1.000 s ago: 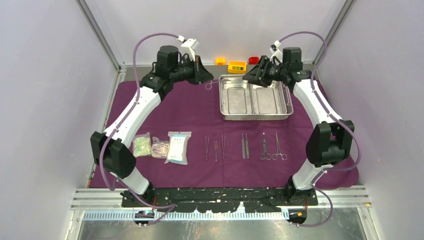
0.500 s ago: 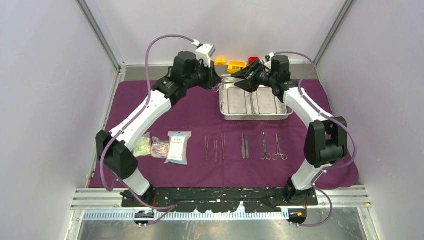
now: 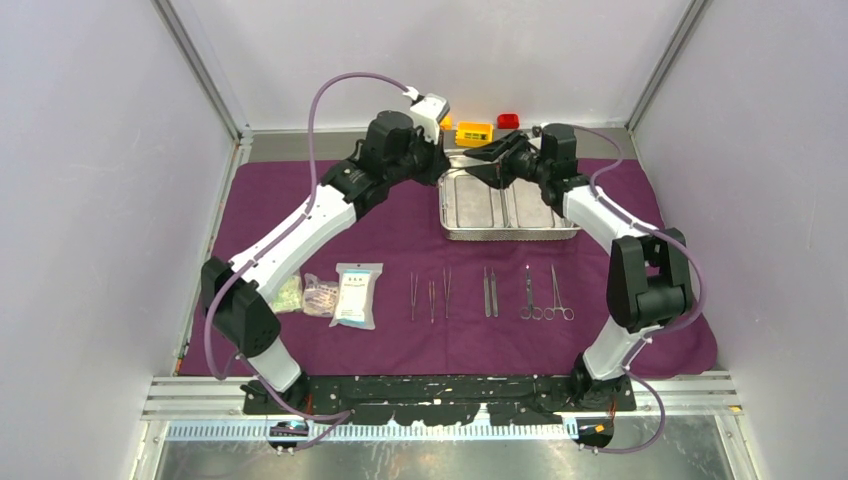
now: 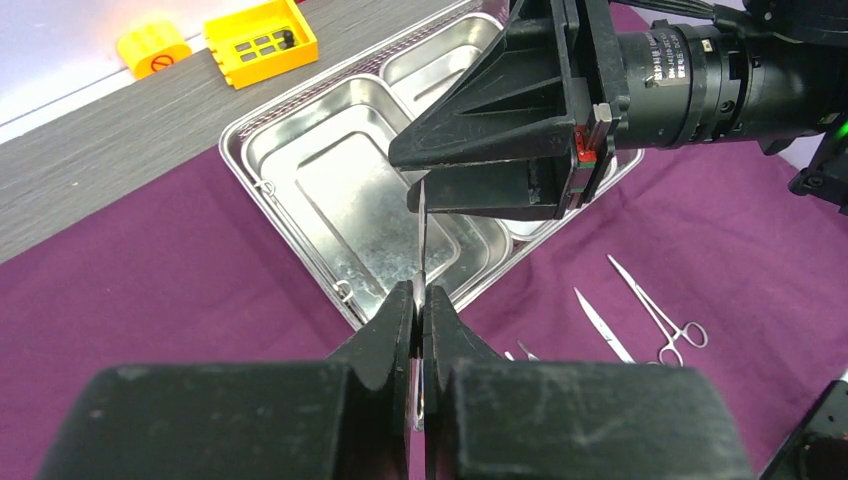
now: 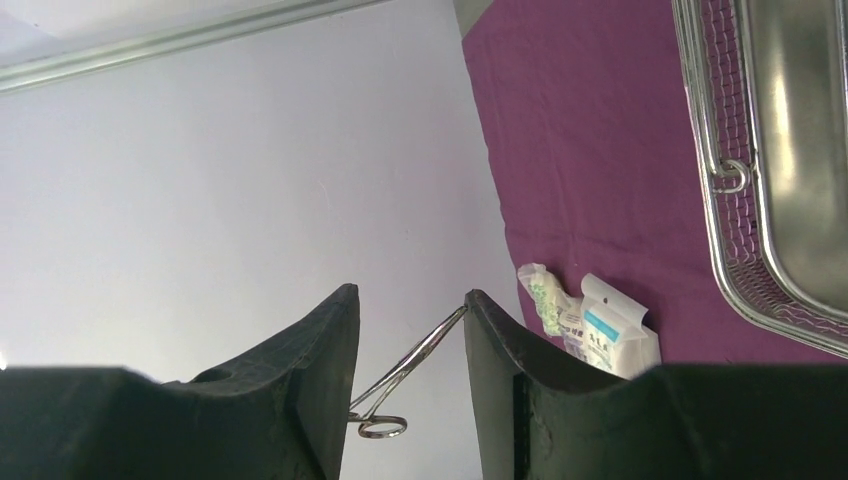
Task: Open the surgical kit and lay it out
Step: Place the medical item in the surgical kit.
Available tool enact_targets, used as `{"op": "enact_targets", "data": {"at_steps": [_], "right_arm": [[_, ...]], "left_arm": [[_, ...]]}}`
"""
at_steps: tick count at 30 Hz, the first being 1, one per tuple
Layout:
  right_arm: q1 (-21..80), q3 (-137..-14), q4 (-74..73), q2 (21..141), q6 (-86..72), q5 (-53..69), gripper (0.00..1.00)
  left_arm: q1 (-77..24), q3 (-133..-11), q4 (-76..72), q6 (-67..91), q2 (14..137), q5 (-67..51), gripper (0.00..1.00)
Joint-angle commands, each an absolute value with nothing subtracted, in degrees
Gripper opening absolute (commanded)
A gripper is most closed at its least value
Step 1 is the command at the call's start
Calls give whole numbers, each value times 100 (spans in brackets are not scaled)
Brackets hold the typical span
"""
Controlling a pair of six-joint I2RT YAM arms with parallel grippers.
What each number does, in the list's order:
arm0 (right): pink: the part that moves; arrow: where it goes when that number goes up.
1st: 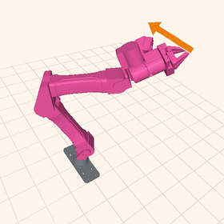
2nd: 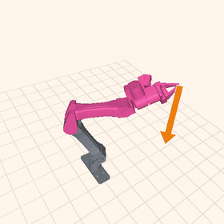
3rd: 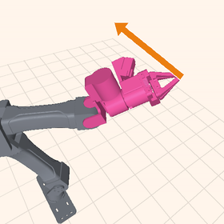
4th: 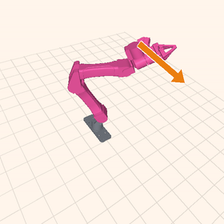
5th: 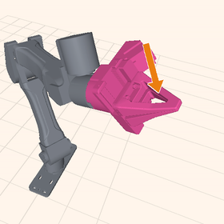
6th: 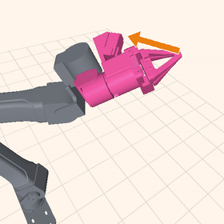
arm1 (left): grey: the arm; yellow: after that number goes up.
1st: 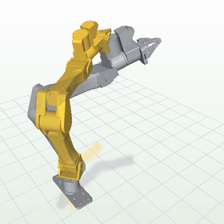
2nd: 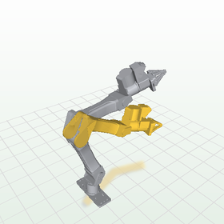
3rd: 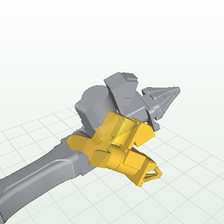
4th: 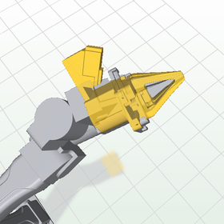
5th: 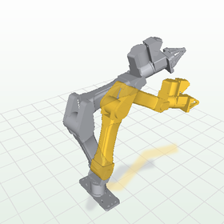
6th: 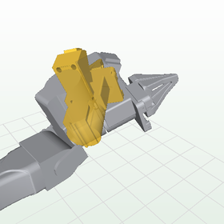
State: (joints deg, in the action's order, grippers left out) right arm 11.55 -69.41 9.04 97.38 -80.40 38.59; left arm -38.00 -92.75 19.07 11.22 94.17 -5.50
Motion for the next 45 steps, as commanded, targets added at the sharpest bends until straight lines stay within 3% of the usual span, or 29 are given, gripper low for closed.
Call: {"op": "enact_targets", "data": {"at_steps": [1, 9, 22, 35, 45], "right_arm": [[1232, -6941, 1715, 9744, -8492, 3946, 47], [1273, -6848, 2124, 9867, -8836, 4000, 40], [1491, -6727, 2660, 10036, -9312, 4054, 40], [1469, -6794, 2856, 10219, -9427, 4009, 24], [1235, -6827, 2782, 10205, -9325, 3991, 0]], "left_arm": [[-3877, -9472, 1898, 906, 9560, -281, 0], [-3940, -9491, 1880, 827, 9709, -255, 0], [-3938, -9747, 2000, 662, 9818, 270, 0], [-3943, -9287, 1911, 875, 9581, 27, 0], [-3951, -8887, 1652, 1169, 9582, -923, 0]]}}
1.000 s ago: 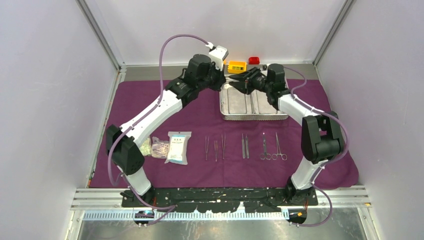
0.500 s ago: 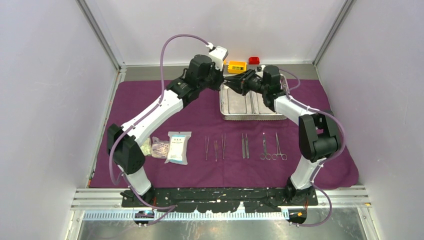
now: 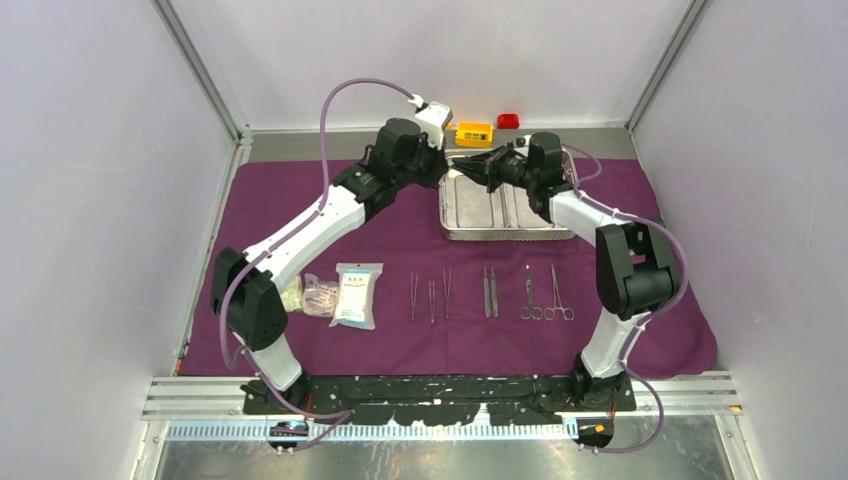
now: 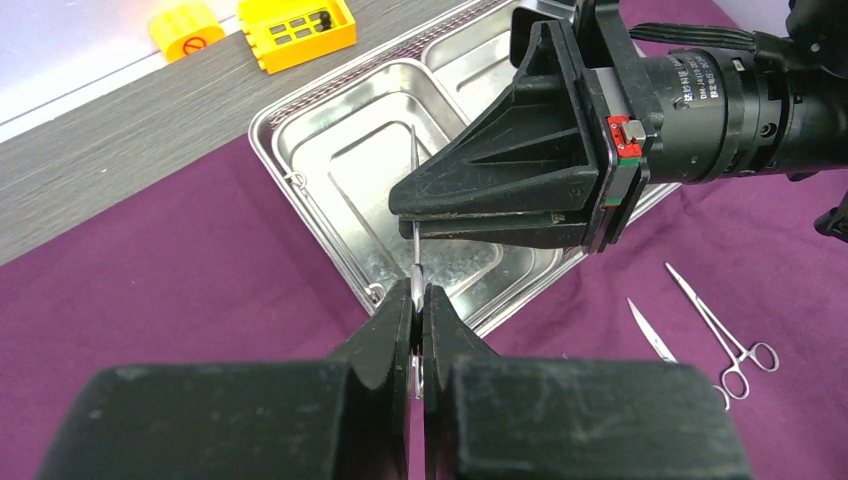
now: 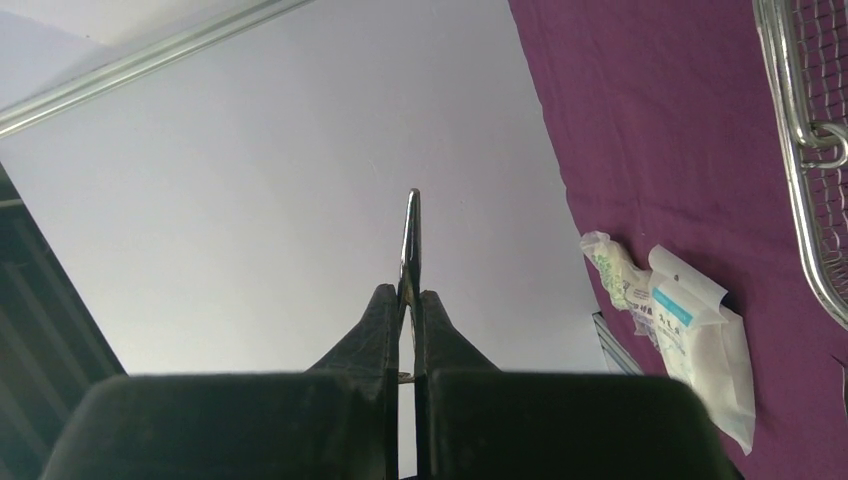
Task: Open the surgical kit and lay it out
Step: Place the medical item in the surgical kit.
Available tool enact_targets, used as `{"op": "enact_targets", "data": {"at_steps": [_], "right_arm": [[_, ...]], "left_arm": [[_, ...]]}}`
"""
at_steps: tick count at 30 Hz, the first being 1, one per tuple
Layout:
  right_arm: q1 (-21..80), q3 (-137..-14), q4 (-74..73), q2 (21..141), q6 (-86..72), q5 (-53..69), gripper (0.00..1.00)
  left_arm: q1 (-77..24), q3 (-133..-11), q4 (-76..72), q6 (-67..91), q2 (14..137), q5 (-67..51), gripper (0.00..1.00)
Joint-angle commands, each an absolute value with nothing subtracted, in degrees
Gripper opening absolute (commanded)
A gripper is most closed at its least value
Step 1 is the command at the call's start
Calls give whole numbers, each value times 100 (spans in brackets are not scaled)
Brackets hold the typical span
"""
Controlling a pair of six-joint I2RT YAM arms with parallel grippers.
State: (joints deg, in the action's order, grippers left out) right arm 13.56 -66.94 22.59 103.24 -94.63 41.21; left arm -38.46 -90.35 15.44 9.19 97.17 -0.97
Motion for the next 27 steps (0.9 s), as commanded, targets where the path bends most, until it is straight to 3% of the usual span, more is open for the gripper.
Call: {"op": "enact_targets", "data": {"at_steps": [1, 7, 18, 27], "right_arm": [[1215, -6829, 2753, 10197, -9294, 3989, 0], [1140, -6902, 2450, 10124, -8959, 4018, 1], [782, -6962, 956, 9640, -7385, 3912, 0], [256, -7097, -804, 8783, -5628, 3840, 0]], "left_arm": [[-3948, -8886, 1638, 1173, 9601, -944, 0], [-3947, -8947, 1605, 1191, 9668, -1148, 2], [-3925, -8960, 1604, 756, 9460, -1812, 43], [-3700, -8927, 1748, 637, 9101, -2030, 53]]}}
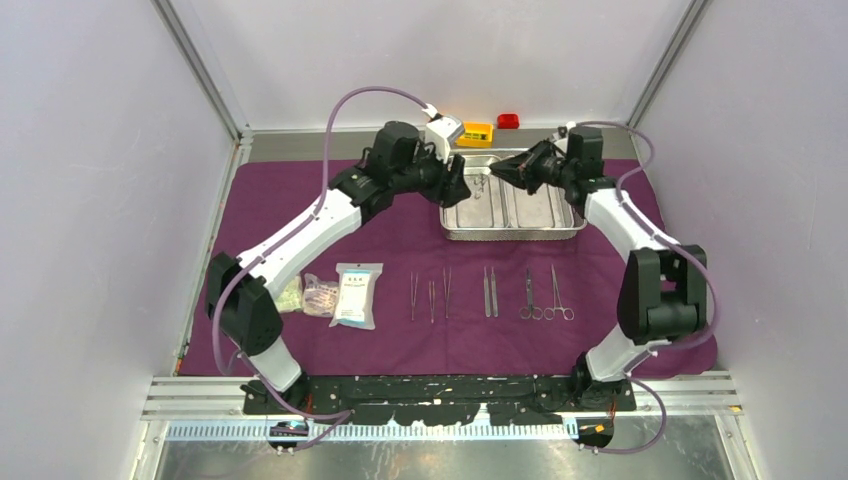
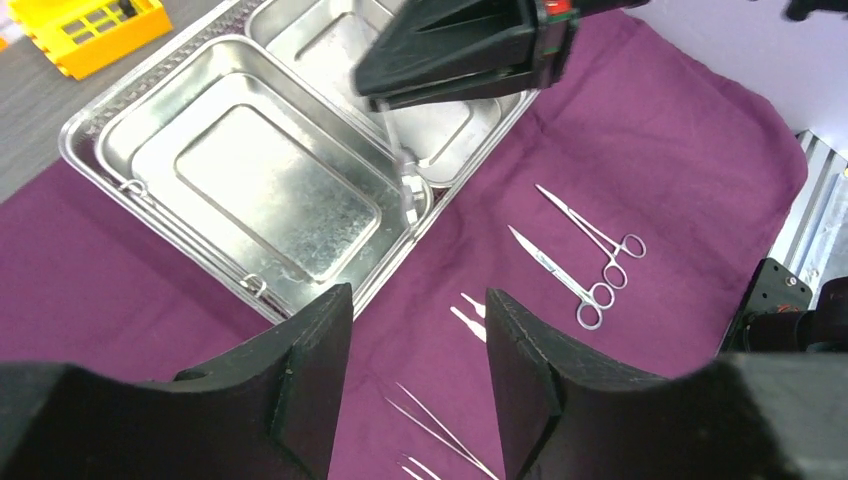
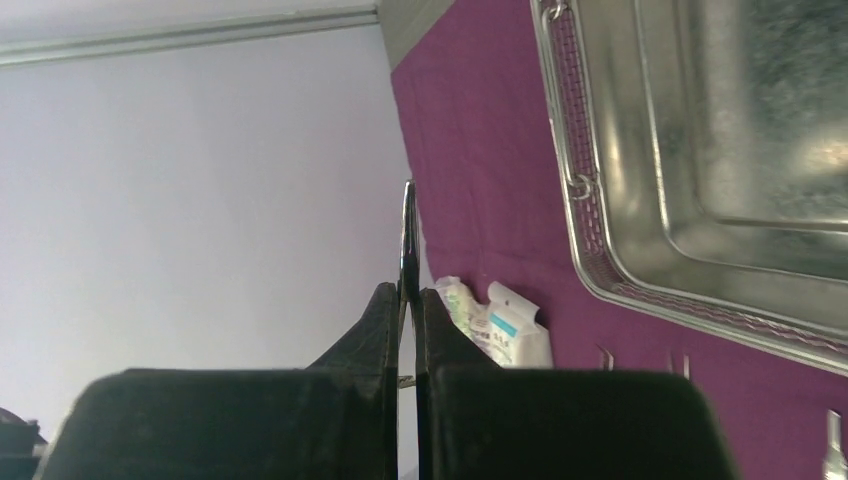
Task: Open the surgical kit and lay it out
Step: Place the medical item in the surgical kit.
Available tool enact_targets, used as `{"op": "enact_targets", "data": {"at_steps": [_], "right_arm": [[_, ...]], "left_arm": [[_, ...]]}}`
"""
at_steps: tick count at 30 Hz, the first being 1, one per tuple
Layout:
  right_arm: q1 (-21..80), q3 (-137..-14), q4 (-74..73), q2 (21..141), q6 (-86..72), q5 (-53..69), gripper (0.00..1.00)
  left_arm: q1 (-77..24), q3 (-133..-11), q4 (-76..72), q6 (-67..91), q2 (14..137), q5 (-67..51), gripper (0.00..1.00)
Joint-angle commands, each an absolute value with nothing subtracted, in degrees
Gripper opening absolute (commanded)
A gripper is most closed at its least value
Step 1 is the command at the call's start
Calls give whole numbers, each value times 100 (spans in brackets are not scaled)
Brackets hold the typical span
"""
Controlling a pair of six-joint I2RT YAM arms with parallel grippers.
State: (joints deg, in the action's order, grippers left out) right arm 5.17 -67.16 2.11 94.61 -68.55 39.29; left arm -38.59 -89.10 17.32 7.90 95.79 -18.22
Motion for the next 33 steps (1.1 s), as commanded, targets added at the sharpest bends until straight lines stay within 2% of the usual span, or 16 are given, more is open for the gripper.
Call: {"op": "enact_targets", "data": {"at_steps": [1, 7, 13, 18, 27, 33], "right_arm": [[141, -7134, -1122, 8660, -5319, 3829, 0], [-529, -7427, -3711, 8017, -2981, 3555, 0], [-615, -7628, -5770, 7444, -496, 2006, 0], [-638, -7365, -6405, 7015, 399, 975, 0], [-660, -6773, -6821, 7112, 1128, 260, 0], [-659, -6500, -6430, 7634, 1309, -125, 0]], "left_arm": [[-3665, -8949, 1812, 603, 9058, -2024, 55], [-3539, -9190, 2484, 146, 8912, -1901, 58], [-3524, -8758, 2629, 29, 8563, -1823, 64], [-3440, -8395, 2507, 144, 8214, -1811, 76], [-3425, -7846, 2288, 492, 7687, -1897, 85], [-3423, -7913, 2312, 616, 7526, -1851, 89]]}}
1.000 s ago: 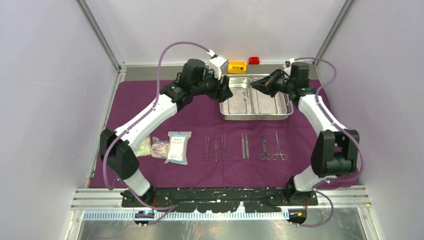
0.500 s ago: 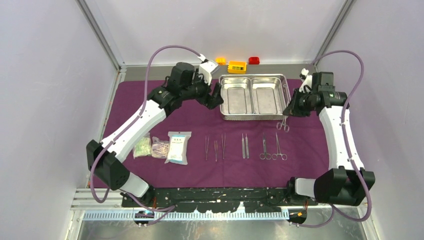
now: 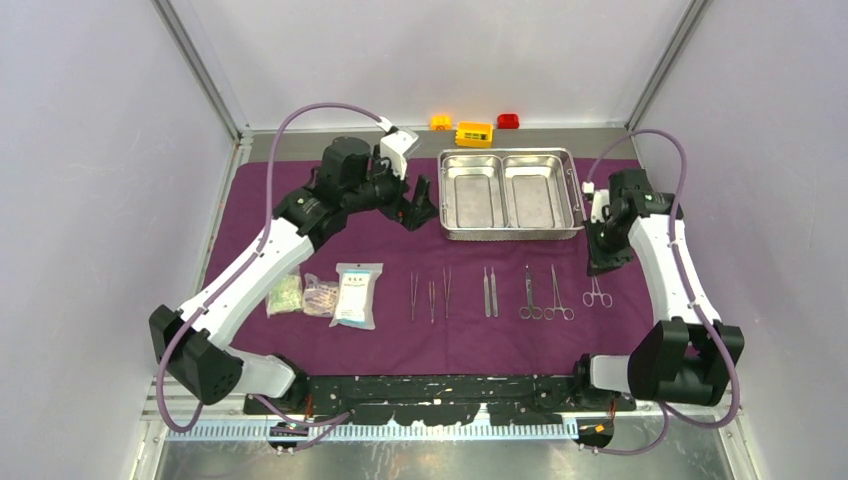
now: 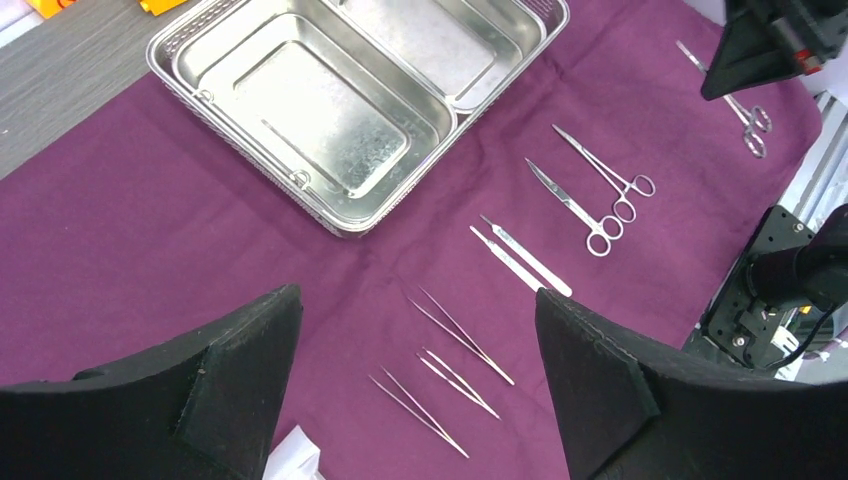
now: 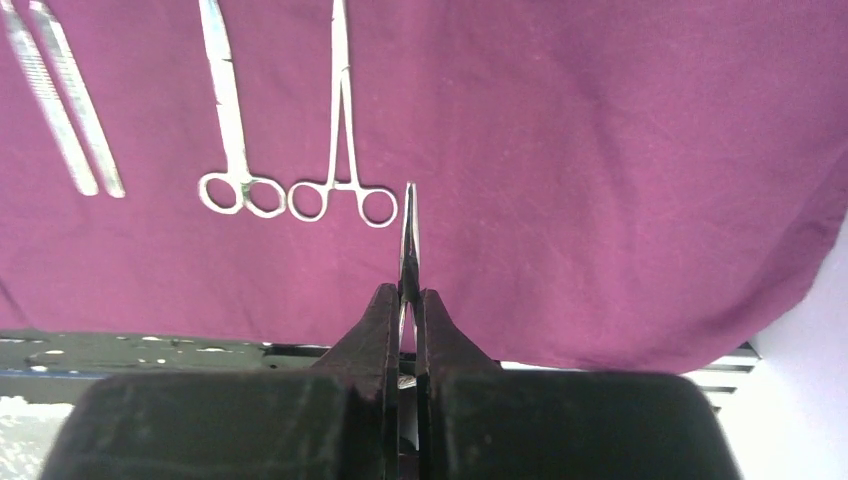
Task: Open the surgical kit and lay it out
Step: Place the medical item in the surgical kit.
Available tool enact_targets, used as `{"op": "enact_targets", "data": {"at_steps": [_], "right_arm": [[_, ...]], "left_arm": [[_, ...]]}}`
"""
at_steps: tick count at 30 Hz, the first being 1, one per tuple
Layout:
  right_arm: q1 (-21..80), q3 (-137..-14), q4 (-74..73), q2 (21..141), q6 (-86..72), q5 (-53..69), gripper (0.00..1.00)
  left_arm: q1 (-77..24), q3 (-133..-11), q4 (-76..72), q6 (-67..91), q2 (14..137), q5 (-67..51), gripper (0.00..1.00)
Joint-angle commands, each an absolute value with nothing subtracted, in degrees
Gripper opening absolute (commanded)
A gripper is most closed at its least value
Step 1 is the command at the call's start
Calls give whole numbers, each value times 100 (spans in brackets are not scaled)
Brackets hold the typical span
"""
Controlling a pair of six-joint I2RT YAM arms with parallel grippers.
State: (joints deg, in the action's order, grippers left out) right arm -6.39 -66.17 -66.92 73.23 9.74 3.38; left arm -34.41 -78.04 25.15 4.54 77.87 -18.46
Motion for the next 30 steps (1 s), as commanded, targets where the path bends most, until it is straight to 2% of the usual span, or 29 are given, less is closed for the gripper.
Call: {"op": "enact_targets", "data": {"at_steps": [1, 8, 16, 30], "right_arm": [[-656, -6455, -6329, 7734, 1322, -162, 0], [-659, -6092, -5372, 8299, 1287, -342, 0], [-650, -5454, -4373, 8388, 1344, -644, 0], [-519, -5400, -3742, 9217, 1178, -703, 0]], "left_arm": [[-3422, -7943, 2339, 642, 7538, -1853, 90], [-3427, -8113, 2453, 807, 7726, -1908, 92], [-3419, -8239, 2607, 835, 7885, -1855, 94], [-3402, -8270, 2620, 850, 7930, -1868, 96]]}}
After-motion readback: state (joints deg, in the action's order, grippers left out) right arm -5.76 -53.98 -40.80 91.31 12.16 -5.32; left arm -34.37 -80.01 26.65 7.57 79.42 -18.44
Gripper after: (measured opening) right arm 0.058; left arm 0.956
